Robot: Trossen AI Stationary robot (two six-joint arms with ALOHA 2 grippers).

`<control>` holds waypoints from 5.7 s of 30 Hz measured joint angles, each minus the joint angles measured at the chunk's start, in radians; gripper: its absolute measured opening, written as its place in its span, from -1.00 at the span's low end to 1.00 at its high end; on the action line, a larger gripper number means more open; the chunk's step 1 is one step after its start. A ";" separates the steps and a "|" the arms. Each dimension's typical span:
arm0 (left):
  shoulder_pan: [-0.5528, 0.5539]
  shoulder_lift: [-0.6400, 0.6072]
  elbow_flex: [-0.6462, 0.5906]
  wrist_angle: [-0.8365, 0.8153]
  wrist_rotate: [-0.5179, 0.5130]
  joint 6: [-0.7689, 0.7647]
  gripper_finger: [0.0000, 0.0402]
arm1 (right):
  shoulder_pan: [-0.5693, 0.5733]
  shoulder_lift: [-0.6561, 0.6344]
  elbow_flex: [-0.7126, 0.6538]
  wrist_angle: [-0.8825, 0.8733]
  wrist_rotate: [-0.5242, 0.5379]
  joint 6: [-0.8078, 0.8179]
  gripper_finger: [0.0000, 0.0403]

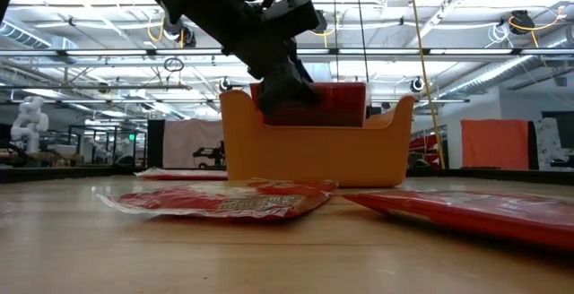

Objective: Sort popcorn bags into baskets
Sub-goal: Put the red popcorn bag into the orange bin

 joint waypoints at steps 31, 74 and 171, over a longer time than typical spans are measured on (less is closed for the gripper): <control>-0.136 -0.482 0.003 -0.412 0.236 -0.573 -0.36 | 0.000 0.000 -0.037 0.016 -0.064 0.072 -0.10; -0.540 -0.561 -0.467 -0.074 -0.156 -0.866 -0.60 | -1.218 0.164 0.452 -0.918 -1.491 -0.583 -0.18; -0.648 -0.547 -0.466 -0.028 -0.073 -0.869 -0.60 | -0.966 0.231 0.702 -0.871 -1.225 -0.423 -0.49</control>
